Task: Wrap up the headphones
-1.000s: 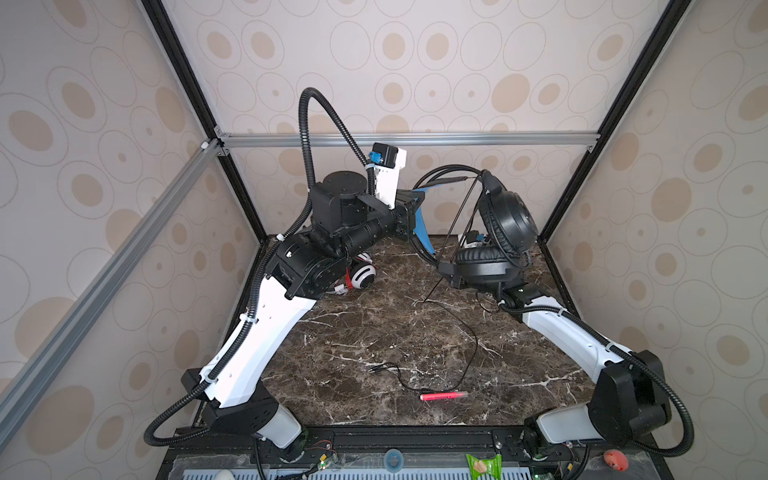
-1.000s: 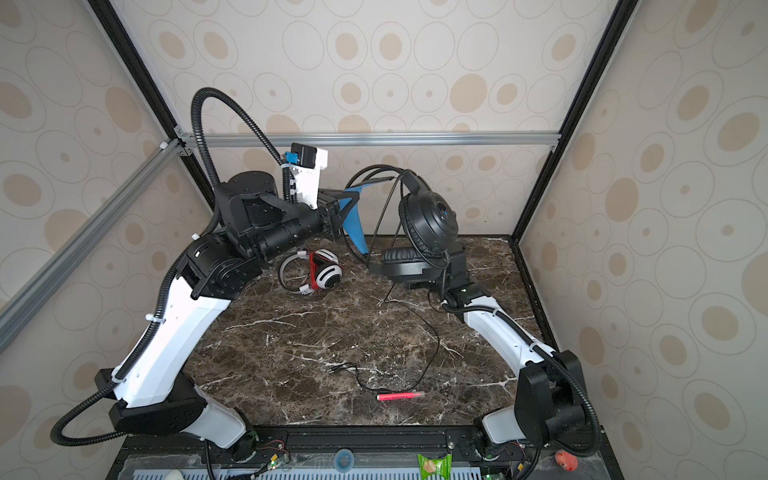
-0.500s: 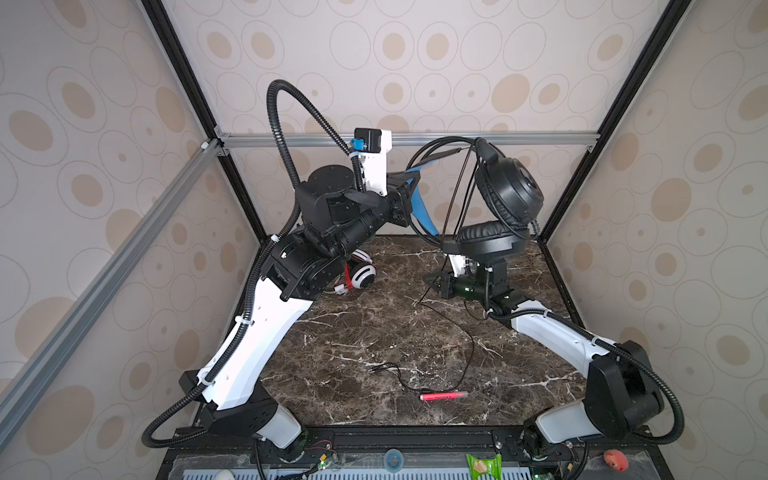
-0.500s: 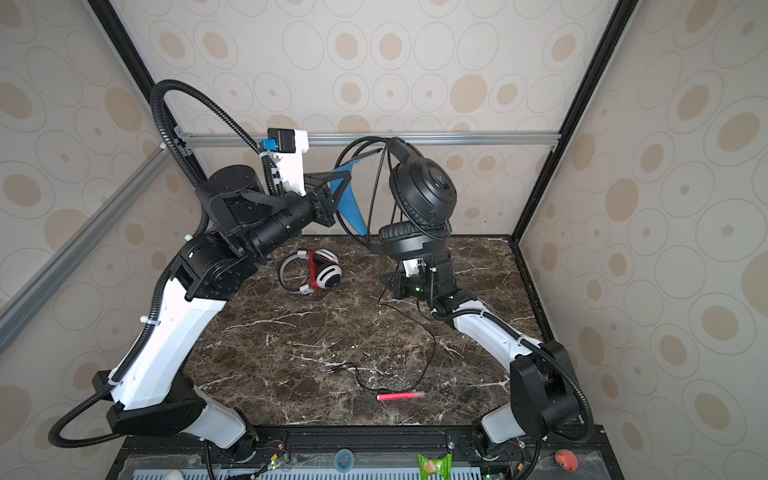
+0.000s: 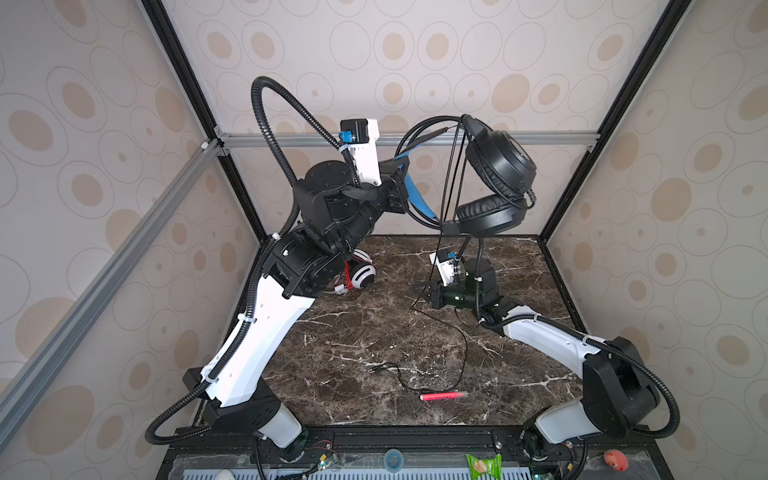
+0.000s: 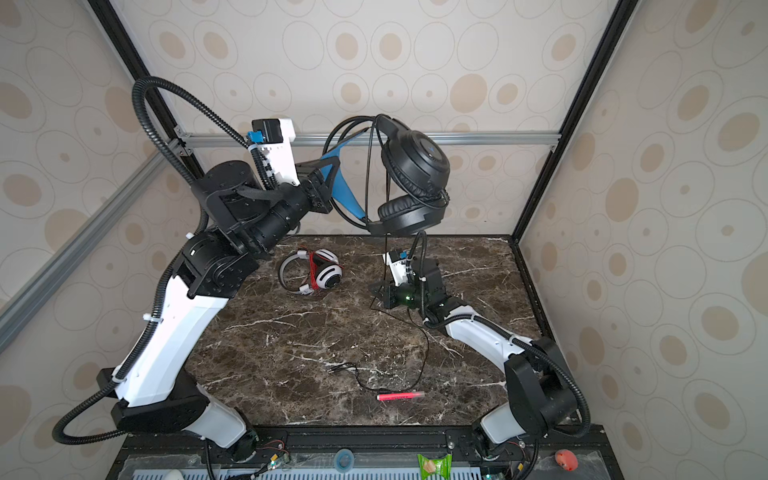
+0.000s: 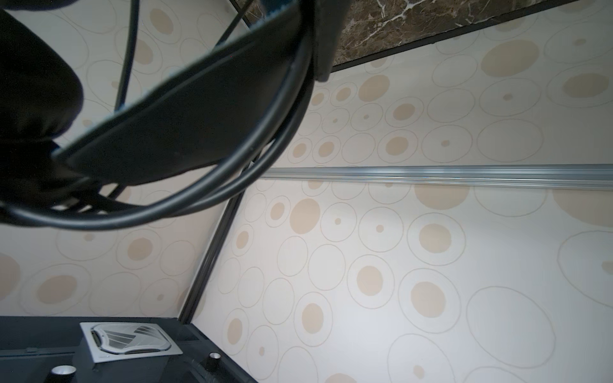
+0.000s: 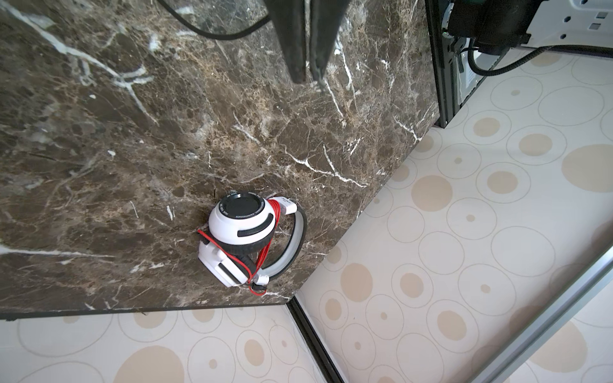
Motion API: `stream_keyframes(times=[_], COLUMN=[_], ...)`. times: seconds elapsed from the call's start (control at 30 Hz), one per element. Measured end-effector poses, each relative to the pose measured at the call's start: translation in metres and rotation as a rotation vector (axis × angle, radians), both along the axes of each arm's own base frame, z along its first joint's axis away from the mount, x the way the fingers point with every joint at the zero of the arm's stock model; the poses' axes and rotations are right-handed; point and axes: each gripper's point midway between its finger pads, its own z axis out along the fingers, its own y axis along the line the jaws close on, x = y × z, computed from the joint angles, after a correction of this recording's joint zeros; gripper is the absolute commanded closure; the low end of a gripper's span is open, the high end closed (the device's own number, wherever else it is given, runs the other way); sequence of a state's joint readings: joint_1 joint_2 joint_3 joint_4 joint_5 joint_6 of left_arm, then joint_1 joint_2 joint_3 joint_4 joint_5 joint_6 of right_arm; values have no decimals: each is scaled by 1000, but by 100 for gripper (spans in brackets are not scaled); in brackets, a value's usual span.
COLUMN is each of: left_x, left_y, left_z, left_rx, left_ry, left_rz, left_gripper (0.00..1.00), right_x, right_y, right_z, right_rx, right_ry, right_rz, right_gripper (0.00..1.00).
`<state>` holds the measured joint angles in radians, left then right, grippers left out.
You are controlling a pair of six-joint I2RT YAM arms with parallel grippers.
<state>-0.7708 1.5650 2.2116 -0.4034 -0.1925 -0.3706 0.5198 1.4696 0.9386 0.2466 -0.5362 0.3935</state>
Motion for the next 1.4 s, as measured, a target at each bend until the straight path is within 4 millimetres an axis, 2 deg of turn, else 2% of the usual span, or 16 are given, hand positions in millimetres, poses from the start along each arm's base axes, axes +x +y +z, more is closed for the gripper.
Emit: stream_keyframes(times=[0.1,0.3,0.5,0.57,0.73,0.87,1.03,1.27,1.4], left_x=[8,19,44,57,90,106,117,128,131], left_y=[10,29,36,44,69,79,79,82,84], left_z=[-2,1,-9,-15,-43,-67,-97,-145,-166], left_rx=[-9,-40,-40,-30,36,94,190,383,468], left_ry=[8,5,17,31,95,133,162,218,245], left_rz=[77,196,287,339,459,519,570,628,650], left_gripper=[100,100,100,100,100,100,100,100,100], right_x=[-10,-36,-62,-72,-92,-101,-112,-113,-113], right_y=[1,4,-1,-1,0,-1,-2,-5,-6], right_z=[-2,8,12,12,15,23,34,60,73], right_rx=[-32,-94,-162,-188,-244,-266,-294,-324,-330], right_ry=[-2,-47,-68,-73,-93,-115,-141,-203,-234], right_rz=[4,30,47,65,117,138,179,196,198], right_gripper=[97,99,99,99,100,100,100,100,99])
